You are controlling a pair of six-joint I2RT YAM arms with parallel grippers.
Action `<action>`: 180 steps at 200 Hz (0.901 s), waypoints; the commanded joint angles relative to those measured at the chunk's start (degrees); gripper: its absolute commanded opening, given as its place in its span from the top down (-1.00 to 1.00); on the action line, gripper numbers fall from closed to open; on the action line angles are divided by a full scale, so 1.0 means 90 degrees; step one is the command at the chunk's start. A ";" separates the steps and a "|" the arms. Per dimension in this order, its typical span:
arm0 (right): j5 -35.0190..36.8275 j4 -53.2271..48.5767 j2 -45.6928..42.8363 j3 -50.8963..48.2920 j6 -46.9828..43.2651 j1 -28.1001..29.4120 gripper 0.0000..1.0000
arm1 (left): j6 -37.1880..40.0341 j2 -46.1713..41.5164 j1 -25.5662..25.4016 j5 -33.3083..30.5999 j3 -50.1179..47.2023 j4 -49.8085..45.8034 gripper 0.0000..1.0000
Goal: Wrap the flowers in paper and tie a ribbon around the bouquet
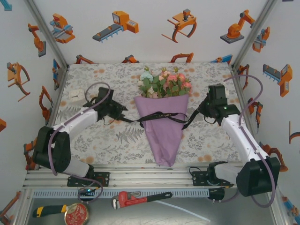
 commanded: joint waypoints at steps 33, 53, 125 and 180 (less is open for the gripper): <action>-0.0240 0.0079 0.0216 0.0356 -0.0042 -0.0106 1.00 | -0.2035 0.0664 -0.0233 0.0382 0.0225 -0.0354 -0.03; -0.0251 0.0079 0.0197 0.0346 -0.0061 -0.0131 1.00 | -0.2318 0.1038 -0.0262 0.0684 0.0213 -0.0075 -0.04; -0.0163 0.0079 0.0245 0.0482 -0.0049 -0.0248 1.00 | -0.2520 0.1594 -0.0296 0.0947 0.0211 0.0451 0.38; -0.0311 0.0079 0.0452 0.0800 -0.0315 -0.0933 1.00 | -0.1633 0.1410 0.0219 0.1050 0.0124 0.0149 1.00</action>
